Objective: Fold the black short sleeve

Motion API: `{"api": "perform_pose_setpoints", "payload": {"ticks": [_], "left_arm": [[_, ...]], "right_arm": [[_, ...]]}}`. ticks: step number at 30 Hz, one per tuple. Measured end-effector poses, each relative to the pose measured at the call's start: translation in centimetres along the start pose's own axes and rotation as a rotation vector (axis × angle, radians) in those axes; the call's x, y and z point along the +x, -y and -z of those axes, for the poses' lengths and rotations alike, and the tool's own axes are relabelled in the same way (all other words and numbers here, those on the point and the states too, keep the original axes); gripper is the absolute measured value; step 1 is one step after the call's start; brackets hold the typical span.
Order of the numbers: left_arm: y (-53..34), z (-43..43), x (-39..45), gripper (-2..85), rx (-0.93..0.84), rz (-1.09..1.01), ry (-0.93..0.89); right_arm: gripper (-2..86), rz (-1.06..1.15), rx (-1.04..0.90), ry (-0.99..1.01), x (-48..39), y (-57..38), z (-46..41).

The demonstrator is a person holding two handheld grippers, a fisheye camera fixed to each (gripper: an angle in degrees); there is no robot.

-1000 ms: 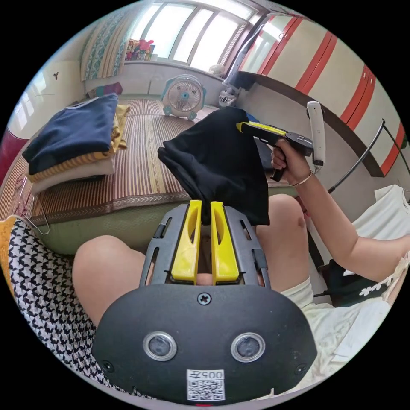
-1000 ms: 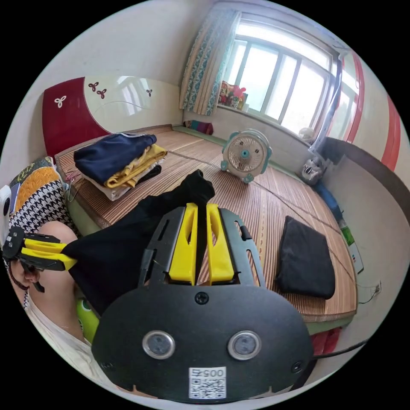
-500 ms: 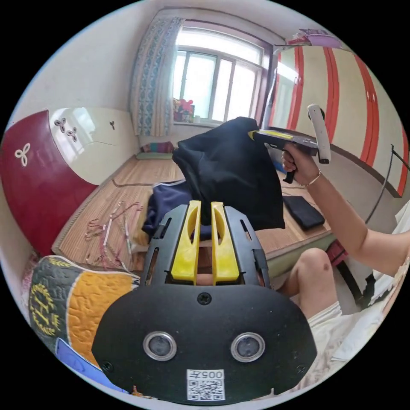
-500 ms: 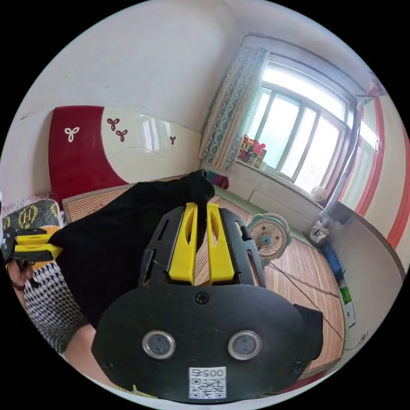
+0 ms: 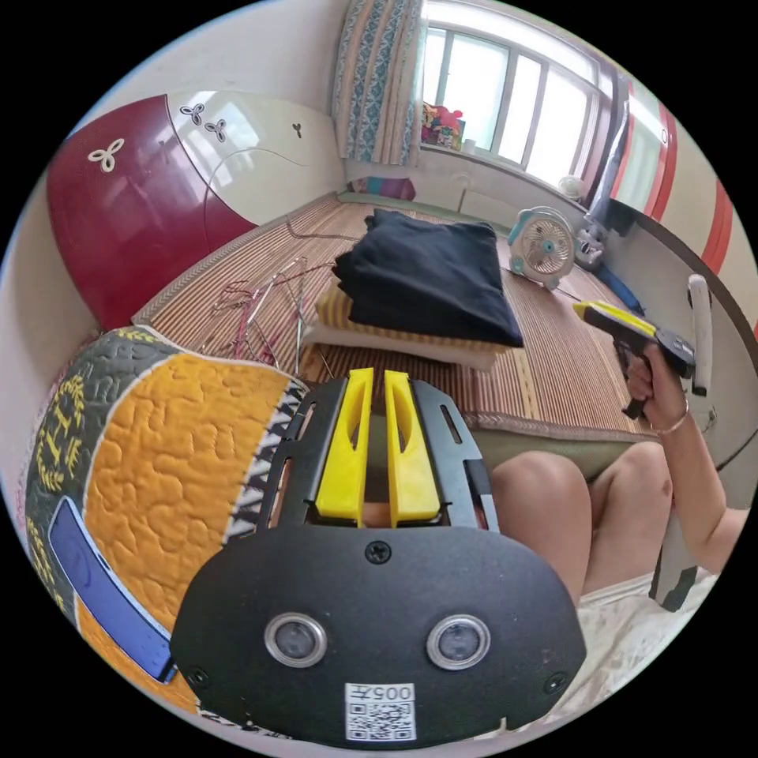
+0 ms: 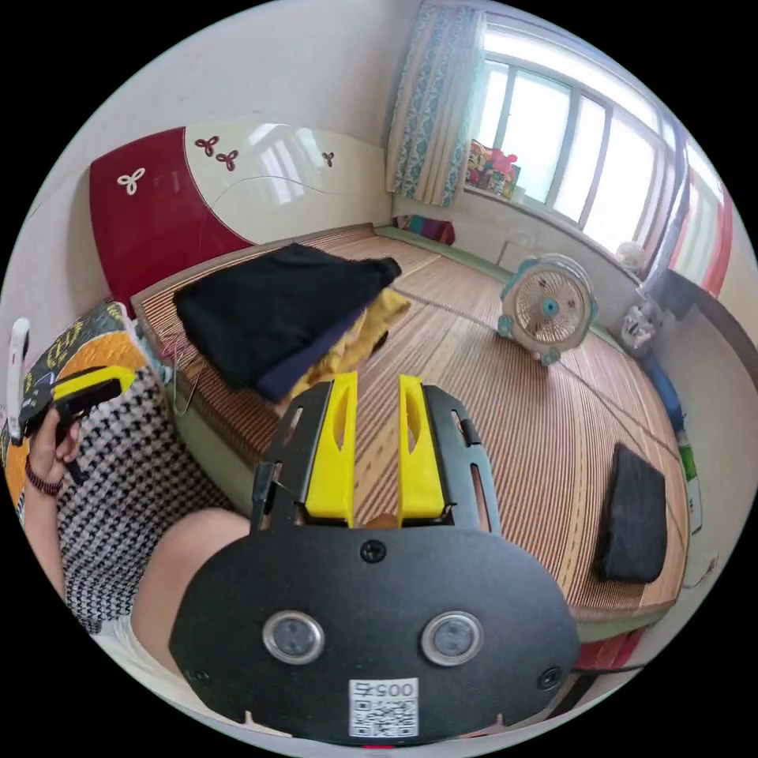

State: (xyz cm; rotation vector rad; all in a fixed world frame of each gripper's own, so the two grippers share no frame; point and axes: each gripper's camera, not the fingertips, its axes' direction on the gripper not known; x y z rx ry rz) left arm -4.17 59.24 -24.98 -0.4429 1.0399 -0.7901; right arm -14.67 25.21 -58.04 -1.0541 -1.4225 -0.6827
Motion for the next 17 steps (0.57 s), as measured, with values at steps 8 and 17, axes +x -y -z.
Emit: {"api": "perform_pose_setpoints", "payload": {"ticks": [8,17], "left_arm": [[0.1,2.9,8.0,4.9,0.031,-0.138,-0.150],[-0.2,6.5,21.2,5.2,0.109,-0.332,-0.375]], "right_arm": [[4.1,-0.418,0.143,-0.218,7.0,-13.4,18.4],[4.0,-0.508,0.226,-0.547,7.5,-22.4,36.6]]}}
